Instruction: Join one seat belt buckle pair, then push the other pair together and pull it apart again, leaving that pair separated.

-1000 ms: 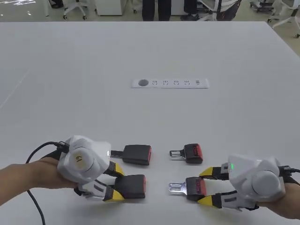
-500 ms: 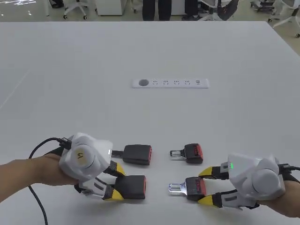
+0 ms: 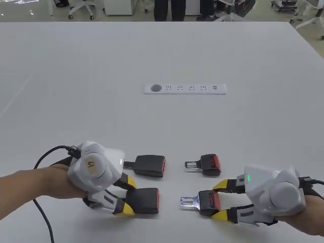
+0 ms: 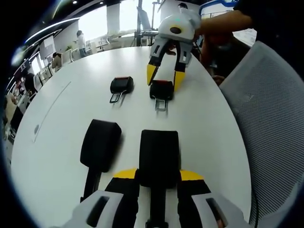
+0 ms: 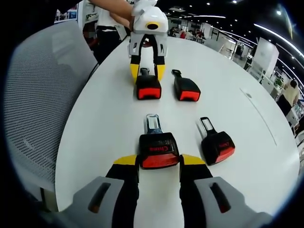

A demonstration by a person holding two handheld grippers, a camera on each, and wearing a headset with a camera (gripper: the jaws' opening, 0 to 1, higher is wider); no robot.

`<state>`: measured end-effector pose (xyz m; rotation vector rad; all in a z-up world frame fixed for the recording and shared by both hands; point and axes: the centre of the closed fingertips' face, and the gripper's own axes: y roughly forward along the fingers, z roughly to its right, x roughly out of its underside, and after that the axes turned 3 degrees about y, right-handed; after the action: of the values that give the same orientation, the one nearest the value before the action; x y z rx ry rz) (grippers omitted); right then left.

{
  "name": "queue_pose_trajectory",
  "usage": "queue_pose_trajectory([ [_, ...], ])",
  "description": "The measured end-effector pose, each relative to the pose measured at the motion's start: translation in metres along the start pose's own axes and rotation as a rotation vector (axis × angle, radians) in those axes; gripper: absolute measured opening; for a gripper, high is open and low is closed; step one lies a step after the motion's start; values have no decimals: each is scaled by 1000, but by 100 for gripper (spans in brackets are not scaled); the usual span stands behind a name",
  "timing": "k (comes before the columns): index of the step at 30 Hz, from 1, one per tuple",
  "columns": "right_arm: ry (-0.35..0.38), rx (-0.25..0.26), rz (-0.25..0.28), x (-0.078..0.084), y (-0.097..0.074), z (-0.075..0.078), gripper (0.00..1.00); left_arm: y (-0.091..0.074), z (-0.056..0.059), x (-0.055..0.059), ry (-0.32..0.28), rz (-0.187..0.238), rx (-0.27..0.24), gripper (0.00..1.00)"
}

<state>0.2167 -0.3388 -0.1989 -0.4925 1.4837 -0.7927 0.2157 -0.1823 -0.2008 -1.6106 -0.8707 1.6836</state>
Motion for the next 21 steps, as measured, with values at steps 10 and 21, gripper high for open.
queue_pose_trajectory([
  [10,5,-2,7,-9,7,-2,31,1,-1,2,18,-27,30,32],
  [21,12,-16,18,-20,13,-7,31,4,0,6,30,-73,40,32],
])
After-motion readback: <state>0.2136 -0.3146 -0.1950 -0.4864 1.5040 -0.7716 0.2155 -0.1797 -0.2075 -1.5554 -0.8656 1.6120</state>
